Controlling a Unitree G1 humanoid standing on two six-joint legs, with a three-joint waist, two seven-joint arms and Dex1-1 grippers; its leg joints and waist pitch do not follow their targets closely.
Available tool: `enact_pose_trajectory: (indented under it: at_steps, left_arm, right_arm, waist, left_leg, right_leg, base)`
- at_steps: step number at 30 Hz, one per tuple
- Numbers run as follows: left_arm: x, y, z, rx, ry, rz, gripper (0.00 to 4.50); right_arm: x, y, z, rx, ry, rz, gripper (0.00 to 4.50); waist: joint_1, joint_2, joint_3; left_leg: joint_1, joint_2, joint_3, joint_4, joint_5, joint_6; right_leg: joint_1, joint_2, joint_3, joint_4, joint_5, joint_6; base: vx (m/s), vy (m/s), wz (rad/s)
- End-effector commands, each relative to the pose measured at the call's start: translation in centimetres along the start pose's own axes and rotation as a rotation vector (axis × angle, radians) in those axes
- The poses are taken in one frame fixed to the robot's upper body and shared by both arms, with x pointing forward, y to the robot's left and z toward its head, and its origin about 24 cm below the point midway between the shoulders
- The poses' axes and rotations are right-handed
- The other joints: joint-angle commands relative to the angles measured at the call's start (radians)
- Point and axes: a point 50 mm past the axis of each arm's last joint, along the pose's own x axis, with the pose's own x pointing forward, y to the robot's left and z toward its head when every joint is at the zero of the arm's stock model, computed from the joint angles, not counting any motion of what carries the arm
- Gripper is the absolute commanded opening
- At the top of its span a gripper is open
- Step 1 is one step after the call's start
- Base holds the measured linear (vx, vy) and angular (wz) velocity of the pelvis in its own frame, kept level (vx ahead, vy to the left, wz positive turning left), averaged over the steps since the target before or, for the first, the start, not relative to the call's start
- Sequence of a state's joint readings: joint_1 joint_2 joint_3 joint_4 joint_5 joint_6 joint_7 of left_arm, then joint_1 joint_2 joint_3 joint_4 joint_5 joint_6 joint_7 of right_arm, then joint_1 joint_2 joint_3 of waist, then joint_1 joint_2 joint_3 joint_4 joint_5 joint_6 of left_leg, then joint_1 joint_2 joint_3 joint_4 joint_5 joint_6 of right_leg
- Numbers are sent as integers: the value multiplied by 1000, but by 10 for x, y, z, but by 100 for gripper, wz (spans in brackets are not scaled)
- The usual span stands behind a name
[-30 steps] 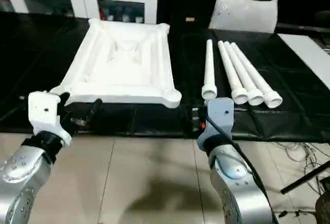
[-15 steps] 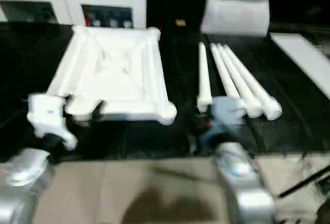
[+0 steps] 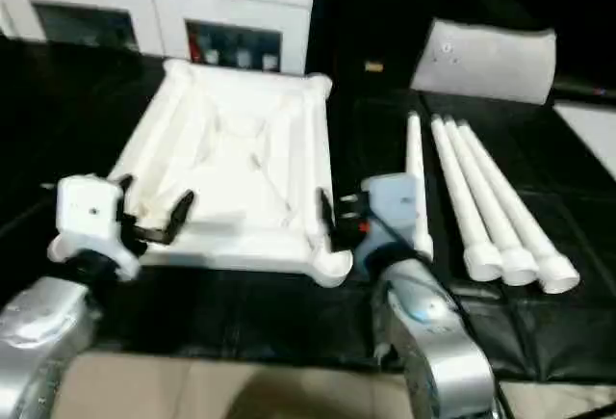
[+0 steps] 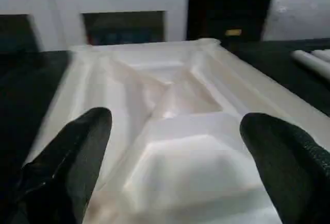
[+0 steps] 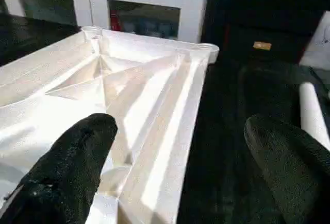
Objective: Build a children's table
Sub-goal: Move to table, then move table base
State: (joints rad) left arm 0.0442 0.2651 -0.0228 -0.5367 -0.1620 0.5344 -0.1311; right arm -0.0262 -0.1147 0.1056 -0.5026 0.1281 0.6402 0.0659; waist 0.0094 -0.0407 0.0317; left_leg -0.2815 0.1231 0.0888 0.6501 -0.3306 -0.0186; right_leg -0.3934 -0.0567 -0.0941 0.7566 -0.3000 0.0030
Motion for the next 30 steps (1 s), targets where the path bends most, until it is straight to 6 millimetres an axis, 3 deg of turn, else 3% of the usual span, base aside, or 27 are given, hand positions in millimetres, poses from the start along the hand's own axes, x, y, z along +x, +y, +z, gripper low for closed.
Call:
enact_pose_trajectory:
  at_steps: [1, 2, 3, 4, 5, 6, 7, 8, 9, 10, 11, 12, 13, 14, 15, 16, 17, 18, 20, 24, 25, 27, 28, 29, 30]
  left_arm:
    - [3, -15, 1, -15, -6, -85, 446]
    - [3, -15, 1, -17, -3, -88, 446]
    - [3, -15, 0, -17, 6, -93, 446]
    - [3, -15, -1, -16, 12, -92, 446]
    - [3, -15, -2, -25, 19, -97, 446]
    - [4, -15, -2, -30, 21, -100, 446]
    - [5, -16, -3, -24, 31, -128, 446]
    - [5, -17, -3, -22, 34, -143, 446]
    - [5, -18, -3, -20, 37, -154, 446]
    - [6, -21, -4, -13, 55, -199, 446]
    - [7, -22, -5, -5, 61, -212, 446]
    - [8, -23, -5, -4, 64, -226, 446]
    - [10, -28, -5, -41, 71, -286, 446]
    - [10, -29, -6, -55, 73, -304, 446]
    - [12, -31, -4, -48, 58, -339, 446]
    - [16, -31, -3, -9, 47, -380, 446]
    - [21, -32, -2, 31, 44, -428, 446]
    - [21, -32, -2, 31, 44, -428, 446]
    - [26, -33, -3, 61, 67, -488, 446]
    - [31, -35, -8, 117, 161, -689, 446]
    - [32, -35, -9, 126, 176, -736, 430]
    - [34, -34, -8, 148, 176, -775, 420]
    - [37, -33, -7, 166, 179, -809, 409]
    - [38, -32, -7, 171, 185, -825, 401]
    - [40, -31, -8, 187, 195, -869, 392]
  right_arm:
    - [-6, -12, -5, -8, 30, -45, 450]
    - [-6, -12, -5, -7, 30, -46, 450]
    - [-6, -12, -5, -2, 36, -49, 450]
    - [-7, -12, -6, -2, 40, -51, 450]
    - [-8, -11, -6, -2, 44, -51, 450]
    - [-9, -11, -7, -3, 46, -52, 450]
    - [-12, -11, -9, 6, 63, -58, 450]
    - [-13, -11, -10, 6, 68, -61, 450]
    - [-14, -11, -11, 6, 71, -63, 450]
    - [-17, -10, -12, 17, 78, -63, 450]
    - [-18, -11, -12, 21, 76, -58, 450]
    - [-19, -10, -12, 21, 73, -53, 450]
    - [-20, -11, -11, 9, 69, -39, 450]
    - [-21, -12, -11, 5, 68, -35, 450]
    - [-22, -12, -11, -13, 68, -7, 450]
    - [-24, -14, -11, -62, 77, 24, 450]
    - [-25, -16, -9, -119, 82, 33, 450]
    - [-25, -16, -9, -119, 82, 33, 450]
    - [-26, -16, -8, -123, 107, 95, 450]
    - [-36, -14, -7, -126, 193, 307, 450]
    - [-36, -16, -6, -142, 200, 317, 450]
    - [-37, -17, -5, -159, 208, 342, 450]
    - [-38, -18, -4, -172, 215, 366, 450]
    - [-38, -19, -3, -178, 219, 375, 450]
    - [-39, -20, -3, -185, 228, 399, 450]
  waist:
    - [-32, 6, -45]
    - [-36, -23, -51]
    - [-27, -52, -65]
    - [8, -52, -64]
    - [8, -49, -60]
    - [3, -49, -55]
    - [-5, -29, -47]
    - [-7, -7, -40]
    - [-19, 12, -39]
    - [-31, 21, -34]
    - [-29, 27, -29]
    - [-30, 26, -11]
    - [-36, 21, -4]
    - [-39, 26, -3]
    - [-44, 30, 0]
    - [-52, 26, -3]
    - [-53, 22, -3]
    - [-50, 25, -6]
    - [-58, 22, -4]
    - [-62, 24, -11]
    - [-65, 29, -10]
    - [-67, 27, -13]
    - [-62, 30, -16]
    - [-60, 30, -21]
    - [-60, 29, -20]
  left_leg:
    - [62, 67, -9, -87, 483, 308]
    - [37, 18, 17, -55, 463, 287]
    - [-16, -29, 25, -31, 368, 253]
    - [-64, -31, 0, 36, 191, 164]
    - [-80, 6, -30, 9, 260, 76]
    - [-79, 4, -28, -8, 320, 43]
    - [-78, -2, -19, -46, 385, -5]
    - [-76, 4, -16, -58, 384, -18]
    - [-56, 32, -15, -68, 368, -19]
    - [-58, 53, -22, -78, 297, -19]
    - [-57, 58, -22, -81, 224, -22]
    - [-48, 61, -17, -94, 3, -19]
    - [-35, 57, -12, -95, -171, -23]
    - [-28, 57, -12, -97, -223, -25]
    - [-21, 58, -7, -95, -286, -28]
    - [-33, 56, -9, -97, -293, -23]
    - [-42, 57, -11, -100, -283, -19]
    - [-42, 54, -9, -97, -250, -11]
    - [-54, 48, -5, -95, -219, -1]
    - [-61, 51, -15, -95, -193, 17]
    - [-60, 53, -13, -96, -181, 18]
    - [-65, 58, -11, -95, -159, 16]
    - [-59, 59, -9, -95, -149, 23]
    - [-55, 63, -6, -94, -113, 26]
    - [-61, 66, -2, -94, -79, 29]
  right_leg:
    - [-76, -38, 38, -112, 253, -21]
    - [-44, -57, 64, -163, 345, -51]
    - [30, -75, 111, -169, 377, -43]
    - [101, -194, 221, -211, 347, -163]
    - [128, -191, 190, -178, 608, -255]
    - [118, -157, 163, -169, 745, -257]
    - [101, -97, 114, -164, 830, -236]
    - [88, -73, 105, -168, 751, -230]
    - [68, -44, 96, -169, 509, -251]
    - [71, -48, 91, -177, 276, -246]
    - [67, -51, 92, -185, 171, -235]
    - [52, -53, 97, -210, -71, -209]
    - [39, -57, 96, -235, -299, -162]
    - [32, -57, 94, -242, -369, -141]
    - [17, -56, 87, -259, -470, -97]
    - [24, -58, 82, -264, -506, -62]
    - [30, -59, 81, -266, -511, -45]
    - [27, -60, 85, -268, -500, -26]
    - [28, -66, 85, -275, -539, -24]
    - [31, -68, 85, -269, -520, -10]
    - [28, -67, 86, -267, -488, -30]
    - [31, -71, 87, -261, -441, -72]
    - [30, -69, 88, -259, -411, -90]
    - [30, -68, 93, -249, -326, -124]
    - [35, -69, 95, -242, -249, -162]
  base:
    - [132, 12, 0]
    - [132, 12, 0]
    - [132, -42, 6]
    - [110, -40, 4]
    - [110, -40, 4]
    - [73, -33, -7]
    - [0, 0, 0]
    - [0, 0, 0]
    - [0, 0, 0]
    - [-65, -13, 0]
    - [-65, -13, 0]
    - [-83, 1, 3]
    - [-84, 5, 13]
    - [-84, 5, 13]
    - [-83, -1, 13]
    - [-77, 5, 5]
    - [-77, 5, 5]
    - [-65, 1, 4]
    - [0, 0, 0]
    - [0, 0, 0]
    - [0, 0, 0]
    - [0, 0, 0]
    - [0, 0, 0]
    - [0, 0, 0]
    - [0, 0, 0]
